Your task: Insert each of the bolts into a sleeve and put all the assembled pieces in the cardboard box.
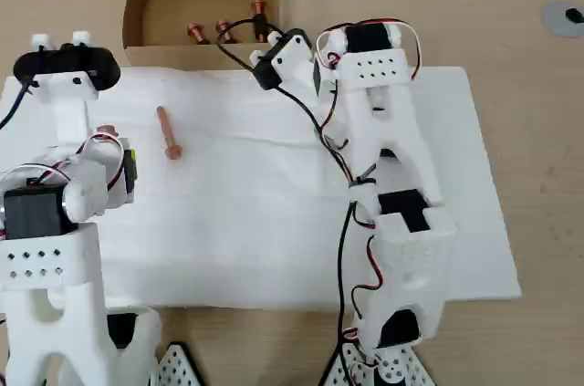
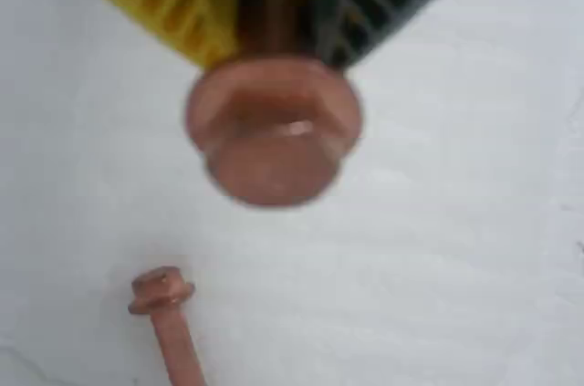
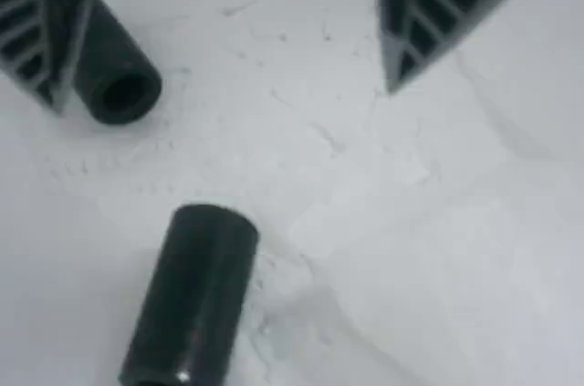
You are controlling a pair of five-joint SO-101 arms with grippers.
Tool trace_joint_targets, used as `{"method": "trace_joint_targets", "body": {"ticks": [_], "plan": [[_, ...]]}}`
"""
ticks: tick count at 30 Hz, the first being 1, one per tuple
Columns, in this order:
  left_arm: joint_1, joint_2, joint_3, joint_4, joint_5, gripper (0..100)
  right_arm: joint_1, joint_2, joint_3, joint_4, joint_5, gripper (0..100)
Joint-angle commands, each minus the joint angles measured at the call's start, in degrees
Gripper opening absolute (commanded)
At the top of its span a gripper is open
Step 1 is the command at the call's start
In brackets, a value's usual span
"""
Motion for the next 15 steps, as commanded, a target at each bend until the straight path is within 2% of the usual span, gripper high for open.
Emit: {"method": "trace_joint_targets", "body": {"ticks": [1, 15], "plan": [[-0.4, -1.5, -0.3, 0.0, -0.2, 1, 1.0, -1.7, -0.4, 0.0, 1.1, 26.7], [-0.4, -1.5, -0.3, -0.4, -0.2, 1, -0.7, 8.0, -5.6, -1.8, 0.9, 26.7]]}}
